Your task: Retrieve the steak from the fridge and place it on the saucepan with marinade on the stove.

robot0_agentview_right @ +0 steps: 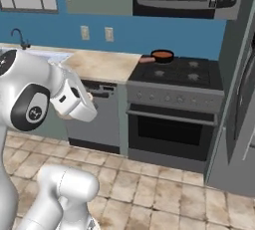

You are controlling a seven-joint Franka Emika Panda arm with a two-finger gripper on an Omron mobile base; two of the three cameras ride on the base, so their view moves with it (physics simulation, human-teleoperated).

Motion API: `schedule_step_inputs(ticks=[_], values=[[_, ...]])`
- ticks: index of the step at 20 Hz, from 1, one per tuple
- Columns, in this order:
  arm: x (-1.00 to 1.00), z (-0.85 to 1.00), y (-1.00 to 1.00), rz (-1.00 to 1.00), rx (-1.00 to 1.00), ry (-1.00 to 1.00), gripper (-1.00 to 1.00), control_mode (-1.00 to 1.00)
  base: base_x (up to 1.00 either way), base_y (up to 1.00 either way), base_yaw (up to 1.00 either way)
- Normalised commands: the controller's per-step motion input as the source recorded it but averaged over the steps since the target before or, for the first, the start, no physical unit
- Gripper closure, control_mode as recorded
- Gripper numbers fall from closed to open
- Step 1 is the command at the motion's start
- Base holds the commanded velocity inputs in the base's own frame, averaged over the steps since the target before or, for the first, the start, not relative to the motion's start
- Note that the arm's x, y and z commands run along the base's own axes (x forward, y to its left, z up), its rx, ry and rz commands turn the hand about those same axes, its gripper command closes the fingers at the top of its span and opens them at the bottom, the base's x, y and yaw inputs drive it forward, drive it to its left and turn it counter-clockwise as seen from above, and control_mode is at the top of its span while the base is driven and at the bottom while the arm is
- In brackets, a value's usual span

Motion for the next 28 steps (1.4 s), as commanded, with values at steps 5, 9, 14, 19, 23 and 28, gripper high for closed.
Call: schedule_step_inputs(ticks=[5, 9, 14, 19, 23, 28], values=[[0.0, 0.0, 0.0, 0.0, 0.0, 0.0, 1.0, 1.0, 0.57, 0.59, -0.05], [0.0, 0.0, 0.0, 0.0, 0.0, 0.0, 1.0, 1.0, 0.83, 0.0, 0.0], [0.0, 0.0, 0.0, 0.0, 0.0, 0.0, 1.0, 1.0, 0.83, -0.05, 0.01], [0.0, 0.0, 0.0, 0.0, 0.0, 0.0, 1.0, 1.0, 0.75, -0.2, 0.07], [0.0, 0.0, 0.0, 0.0, 0.0, 0.0, 1.0, 1.0, 0.55, -0.31, 0.08], [0.0, 0.0, 0.0, 0.0, 0.0, 0.0, 1.0, 1.0, 0.24, -0.5, 0.08]])
